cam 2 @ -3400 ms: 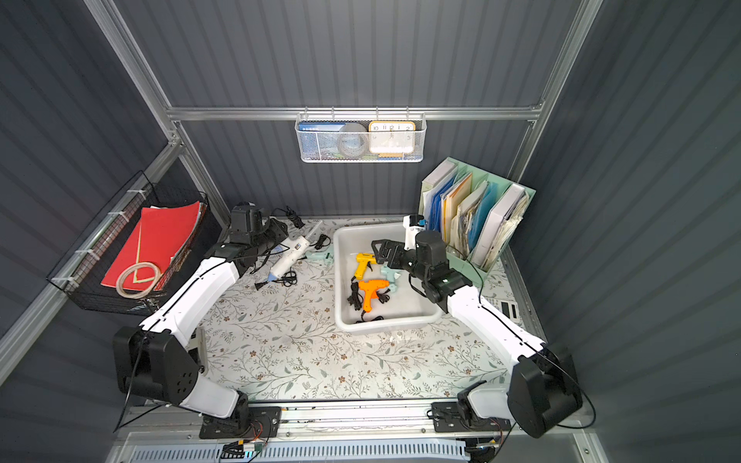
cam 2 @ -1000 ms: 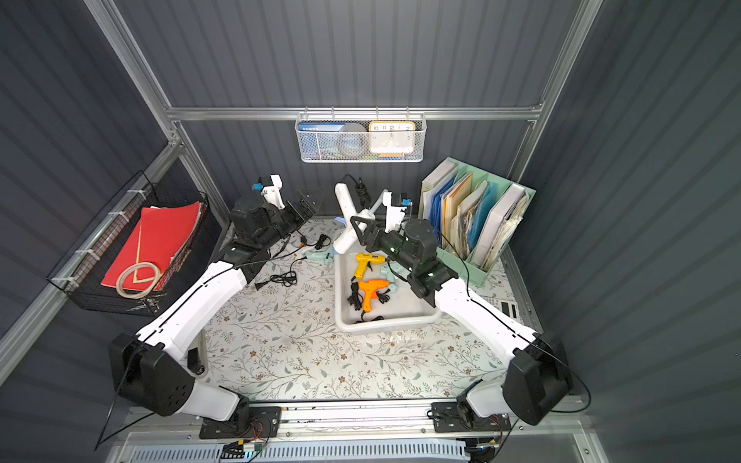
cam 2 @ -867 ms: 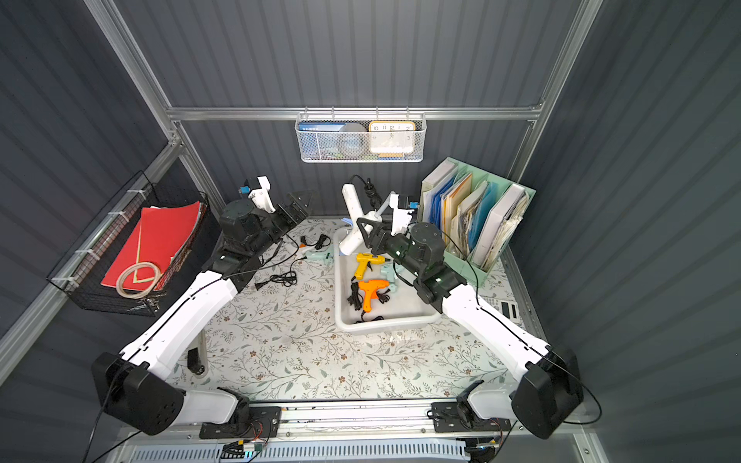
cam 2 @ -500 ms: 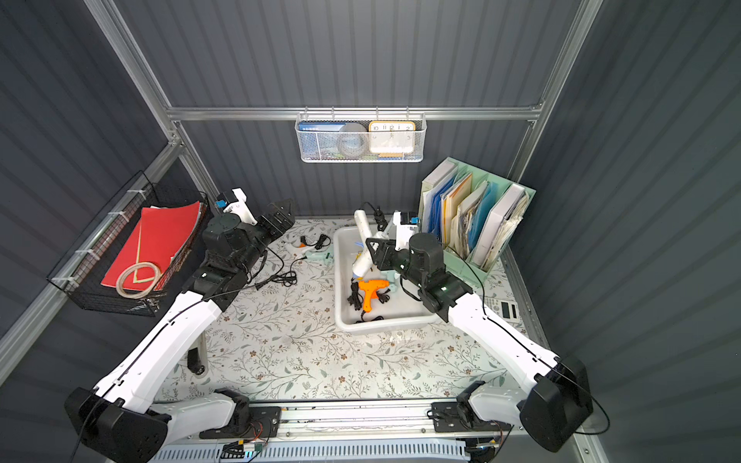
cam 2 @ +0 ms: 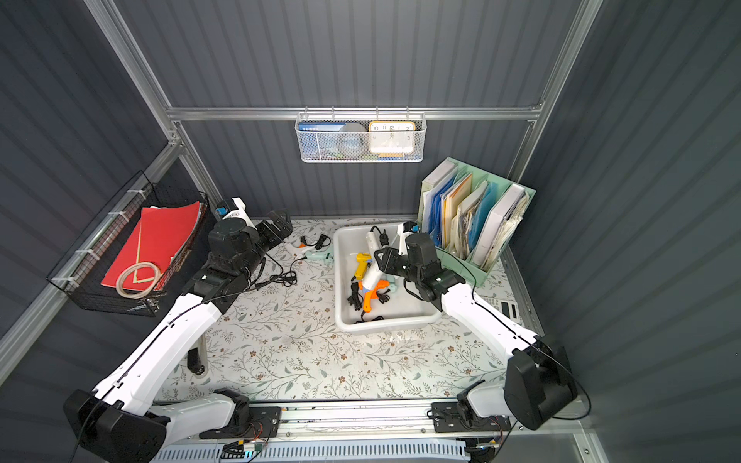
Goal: Put the hot melt glue gun into the storage box
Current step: Place the hot melt adhesive gun in the storage box.
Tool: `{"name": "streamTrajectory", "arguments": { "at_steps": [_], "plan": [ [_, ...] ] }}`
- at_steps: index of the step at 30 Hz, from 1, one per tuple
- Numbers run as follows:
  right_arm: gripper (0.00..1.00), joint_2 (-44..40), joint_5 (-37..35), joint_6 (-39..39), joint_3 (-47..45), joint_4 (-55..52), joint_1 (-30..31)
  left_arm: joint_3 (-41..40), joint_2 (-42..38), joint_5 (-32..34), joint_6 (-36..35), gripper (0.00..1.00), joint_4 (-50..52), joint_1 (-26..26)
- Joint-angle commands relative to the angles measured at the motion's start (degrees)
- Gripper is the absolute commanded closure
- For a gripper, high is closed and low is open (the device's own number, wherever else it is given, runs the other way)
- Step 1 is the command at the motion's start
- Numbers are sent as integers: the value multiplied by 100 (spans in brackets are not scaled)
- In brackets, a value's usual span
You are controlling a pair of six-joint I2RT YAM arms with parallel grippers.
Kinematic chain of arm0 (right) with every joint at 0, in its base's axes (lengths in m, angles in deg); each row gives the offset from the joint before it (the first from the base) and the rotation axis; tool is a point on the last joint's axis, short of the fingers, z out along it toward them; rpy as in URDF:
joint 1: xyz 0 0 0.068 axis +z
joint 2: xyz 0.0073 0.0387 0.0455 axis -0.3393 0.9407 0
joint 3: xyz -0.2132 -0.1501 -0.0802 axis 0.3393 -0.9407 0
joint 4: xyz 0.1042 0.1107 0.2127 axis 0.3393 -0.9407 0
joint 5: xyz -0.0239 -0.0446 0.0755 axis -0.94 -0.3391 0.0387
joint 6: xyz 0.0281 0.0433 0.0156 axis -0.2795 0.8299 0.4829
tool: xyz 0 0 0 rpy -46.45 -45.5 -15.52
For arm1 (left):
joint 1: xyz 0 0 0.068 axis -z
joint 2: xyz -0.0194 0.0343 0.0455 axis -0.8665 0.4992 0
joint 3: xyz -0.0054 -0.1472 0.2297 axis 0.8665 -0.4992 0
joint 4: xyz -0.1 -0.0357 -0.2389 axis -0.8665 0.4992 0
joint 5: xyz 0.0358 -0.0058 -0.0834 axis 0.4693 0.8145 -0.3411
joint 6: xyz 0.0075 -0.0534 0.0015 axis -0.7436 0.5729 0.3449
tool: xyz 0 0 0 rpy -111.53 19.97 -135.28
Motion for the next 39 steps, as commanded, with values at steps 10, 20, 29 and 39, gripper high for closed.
{"name": "streamTrajectory", "arguments": {
  "at_steps": [10, 20, 29, 39],
  "plan": [
    [100, 923, 860, -112, 537, 557, -57, -53, 49, 297, -161, 0, 234, -5],
    [100, 1537, 1498, 63, 912, -389, -56, 41, 213, 367, -165, 0, 358, -14],
    [100, 2168, 1708, -23, 1259, -1132, -53, 168, 359, 360, -183, 0, 489, -14],
    [94, 2680, 1566, -182, 1558, -1965, -36, 159, 463, 544, -136, 0, 586, -57]
  ]
}}
